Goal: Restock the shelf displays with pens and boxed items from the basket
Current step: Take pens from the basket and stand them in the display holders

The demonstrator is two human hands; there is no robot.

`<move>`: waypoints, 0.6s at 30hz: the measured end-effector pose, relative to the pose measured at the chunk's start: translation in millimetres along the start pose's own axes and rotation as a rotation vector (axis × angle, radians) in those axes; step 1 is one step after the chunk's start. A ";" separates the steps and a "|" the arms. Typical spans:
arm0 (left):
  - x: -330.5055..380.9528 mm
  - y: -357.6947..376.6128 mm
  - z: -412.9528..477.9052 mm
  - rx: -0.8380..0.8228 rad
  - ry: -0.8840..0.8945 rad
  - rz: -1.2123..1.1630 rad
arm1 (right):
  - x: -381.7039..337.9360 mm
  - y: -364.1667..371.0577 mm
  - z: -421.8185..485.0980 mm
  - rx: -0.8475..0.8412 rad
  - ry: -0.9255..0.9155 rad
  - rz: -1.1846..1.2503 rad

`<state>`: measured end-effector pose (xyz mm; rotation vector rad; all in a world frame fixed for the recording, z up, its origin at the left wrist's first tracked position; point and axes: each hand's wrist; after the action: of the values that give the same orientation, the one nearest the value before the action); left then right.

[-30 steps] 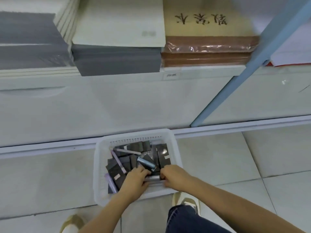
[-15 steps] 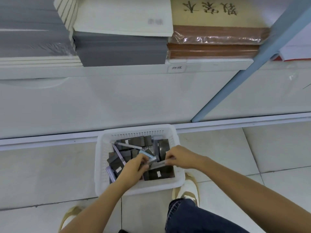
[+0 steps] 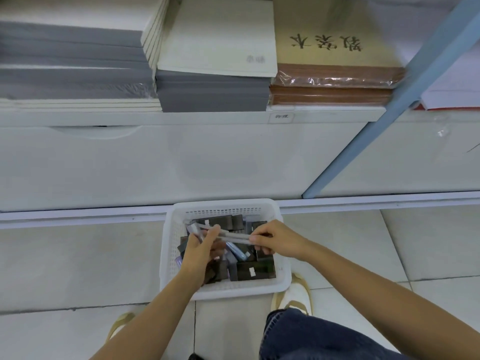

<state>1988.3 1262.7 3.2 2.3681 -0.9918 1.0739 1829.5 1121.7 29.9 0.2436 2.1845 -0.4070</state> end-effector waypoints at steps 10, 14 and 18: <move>5.7 -16.1 12.8 0.124 0.111 -0.102 | 1.5 68.7 22.0 -0.193 0.050 0.472; 2.2 -26.3 17.0 0.104 0.126 0.059 | 9.4 68.0 36.1 -0.182 0.048 0.383; 2.4 -33.0 12.6 0.102 0.145 0.184 | 32.1 54.5 60.2 0.200 0.058 -0.097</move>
<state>2019.7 1277.4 -4.2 2.2724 -1.1435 1.3741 1871.9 1150.7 -40.7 0.2626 2.2197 -0.6817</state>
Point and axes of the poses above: each hand's wrist, its own z-axis towards the middle knuckle, its own y-axis out of the palm, x = y × z, and after that the axes turned 9 degrees about z, right-handed
